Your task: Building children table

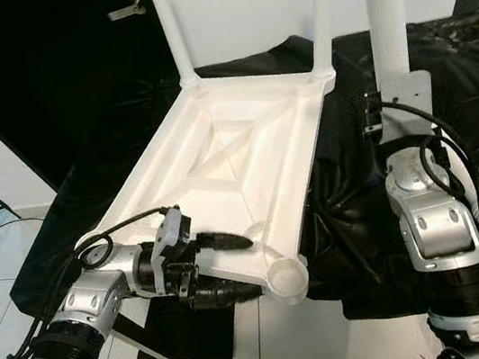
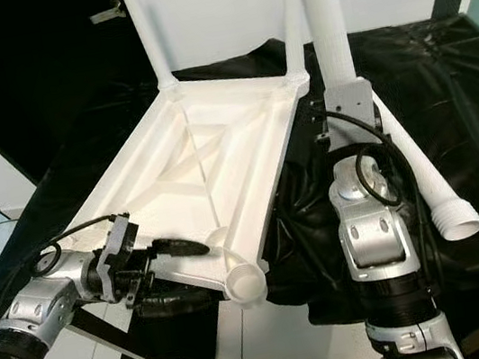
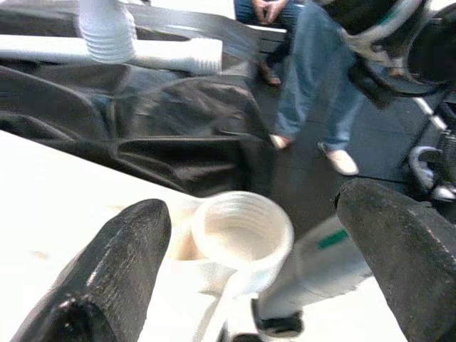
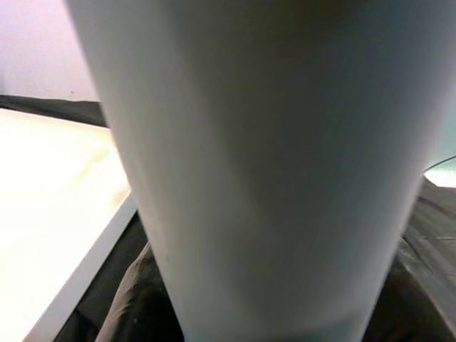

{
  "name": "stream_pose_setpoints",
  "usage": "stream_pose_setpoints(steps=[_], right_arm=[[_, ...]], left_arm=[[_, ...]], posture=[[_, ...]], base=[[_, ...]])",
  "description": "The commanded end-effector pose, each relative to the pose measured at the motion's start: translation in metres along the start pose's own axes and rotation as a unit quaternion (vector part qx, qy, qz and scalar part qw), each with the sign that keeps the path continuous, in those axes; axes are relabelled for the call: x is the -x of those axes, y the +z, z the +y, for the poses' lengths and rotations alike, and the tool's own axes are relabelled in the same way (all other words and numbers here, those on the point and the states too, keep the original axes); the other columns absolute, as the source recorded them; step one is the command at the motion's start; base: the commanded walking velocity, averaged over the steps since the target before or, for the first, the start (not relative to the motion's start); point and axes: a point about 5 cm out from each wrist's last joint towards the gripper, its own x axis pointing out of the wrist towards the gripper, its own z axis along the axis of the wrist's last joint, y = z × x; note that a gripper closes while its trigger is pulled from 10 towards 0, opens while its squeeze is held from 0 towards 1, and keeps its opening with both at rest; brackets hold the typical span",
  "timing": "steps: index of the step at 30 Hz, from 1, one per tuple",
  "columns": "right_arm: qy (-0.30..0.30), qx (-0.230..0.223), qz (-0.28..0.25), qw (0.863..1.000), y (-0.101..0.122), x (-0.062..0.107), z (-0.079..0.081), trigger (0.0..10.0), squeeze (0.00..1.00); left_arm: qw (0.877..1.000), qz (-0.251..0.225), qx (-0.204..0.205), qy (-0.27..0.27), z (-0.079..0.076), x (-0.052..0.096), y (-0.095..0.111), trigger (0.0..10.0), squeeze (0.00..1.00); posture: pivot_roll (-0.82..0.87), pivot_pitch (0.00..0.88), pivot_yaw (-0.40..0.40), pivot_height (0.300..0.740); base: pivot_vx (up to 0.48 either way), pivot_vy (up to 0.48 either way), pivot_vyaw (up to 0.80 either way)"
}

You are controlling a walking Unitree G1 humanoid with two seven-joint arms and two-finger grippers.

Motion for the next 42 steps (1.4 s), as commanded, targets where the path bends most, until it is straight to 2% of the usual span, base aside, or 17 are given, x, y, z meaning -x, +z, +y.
stream_pose_setpoints(steps=[1, 7, 9, 11, 16, 17, 19, 20, 21, 23, 24, 25, 30, 32, 36, 38, 42], right_arm=[[0.003, -0.004, -0.003, 1.0, 0.002, 0.001, 0.002, 10.0, 0.0], [0.001, -0.004, -0.002, 1.0, 0.002, 0.001, 0.001, 10.0, 0.0], [0.0, -0.005, -0.003, 1.0, 0.002, 0.001, 0.001, 10.0, 0.0], [0.0, -0.005, -0.003, 1.0, 0.002, 0.001, 0.001, 10.0, 0.0], [0.0, -0.008, -0.004, 1.0, 0.003, 0.001, 0.002, 10.0, 0.0], [0.001, -0.011, -0.004, 1.0, 0.004, 0.0, 0.003, 10.0, 0.0], [0.001, -0.011, -0.004, 1.0, 0.004, 0.0, 0.003, 10.0, 0.0], [0.001, -0.013, -0.006, 1.0, 0.005, 0.0, 0.003, 10.0, 0.0], [0.001, -0.014, -0.006, 1.0, 0.006, 0.0, 0.004, 10.0, 0.0], [0.001, -0.014, -0.006, 1.0, 0.006, 0.0, 0.004, 10.0, 0.0], [0.002, -0.014, -0.007, 1.0, 0.006, 0.0, 0.004, 10.0, 0.0], [0.001, -0.015, -0.007, 1.0, 0.006, 0.0, 0.004, 10.0, 0.0], [0.0, -0.018, -0.009, 1.0, 0.008, 0.0, 0.004, 10.0, 0.0], [-0.001, -0.02, -0.011, 1.0, 0.01, -0.001, 0.003, 10.0, 0.0], [-0.002, -0.021, -0.012, 1.0, 0.011, -0.001, 0.002, 10.0, 0.0], [-0.003, -0.023, -0.013, 1.0, 0.012, -0.001, 0.001, 10.0, 0.0], [-0.004, -0.025, -0.014, 1.0, 0.014, 0.0, 0.001, 10.0, 0.0]], left_arm=[[1.0, 0.019, -0.008, 0.011, 0.002, 0.004, -0.001, 10.0, 0.0], [0.996, 0.084, -0.016, 0.003, 0.002, 0.011, -0.014, 10.0, 0.0], [0.991, 0.134, -0.012, -0.009, 0.0, 0.018, -0.024, 10.0, 0.0], [0.991, 0.134, -0.012, -0.009, 0.0, 0.018, -0.024, 10.0, 0.0], [0.984, 0.176, -0.02, -0.007, 0.002, 0.022, -0.035, 10.0, 0.0], [0.982, 0.187, -0.034, 0.02, 0.007, 0.019, -0.038, 10.0, 0.0], [0.982, 0.187, -0.034, 0.02, 0.007, 0.019, -0.038, 10.0, 0.0], [0.973, 0.211, -0.055, 0.071, 0.017, 0.016, -0.041, 10.0, 0.0], [0.969, 0.221, -0.062, 0.088, 0.021, 0.015, -0.041, 10.0, 0.0], [0.969, 0.221, -0.062, 0.088, 0.021, 0.015, -0.041, 10.0, 0.0], [0.967, 0.225, -0.062, 0.098, 0.023, 0.014, -0.042, 6.5, 0.0], [0.967, 0.225, -0.059, 0.106, 0.025, 0.011, -0.042, 0.0, 0.0], [0.971, 0.211, -0.053, 0.096, 0.025, 0.003, -0.045, 0.0, 0.0], [0.979, 0.182, -0.049, 0.083, 0.024, -0.005, -0.042, 0.0, 0.0], [0.983, 0.158, -0.049, 0.078, 0.025, -0.011, -0.038, 0.0, 0.0], [0.991, 0.101, -0.051, 0.068, 0.028, -0.029, -0.026, 0.0, 0.0], [0.993, 0.076, -0.061, 0.059, 0.031, -0.043, -0.021, 0.0, 0.0]], posture=[[-0.16, 0.01, 0.084, 0.74], [-0.16, 0.009, 0.085, 0.74], [-0.16, 0.007, 0.086, 0.74], [-0.16, 0.007, 0.086, 0.74], [-0.16, 0.005, 0.088, 0.74], [-0.16, 0.004, 0.089, 0.74], [-0.16, 0.004, 0.089, 0.74], [-0.16, 0.002, 0.09, 0.74], [-0.16, 0.002, 0.09, 0.74], [-0.16, 0.002, 0.09, 0.74], [-0.16, 0.0, 0.091, 0.74], [-0.16, 0.0, 0.092, 0.74], [-0.17, 0.0, 0.094, 0.74], [-0.17, 0.0, 0.096, 0.74], [-0.17, 0.0, 0.096, 0.74], [-0.17, 0.001, 0.097, 0.74], [-0.17, 0.003, 0.1, 0.74]], base=[[0.0, 0.0, 0.0], [0.0, 0.0, 0.0], [0.0, 0.0, 0.0], [0.0, 0.0, 0.0], [0.0, 0.0, 0.0], [0.0, 0.0, 0.0], [0.0, 0.0, 0.0], [0.0, 0.0, 0.0], [0.0, 0.0, 0.0], [0.0, 0.0, 0.0], [0.0, 0.0, 0.0], [0.0, 0.0, 0.0], [0.0, 0.0, 0.0], [0.0, 0.0, 0.0], [0.0, 0.0, 0.0], [0.0, 0.0, 0.0], [0.0, 0.0, 0.0]])
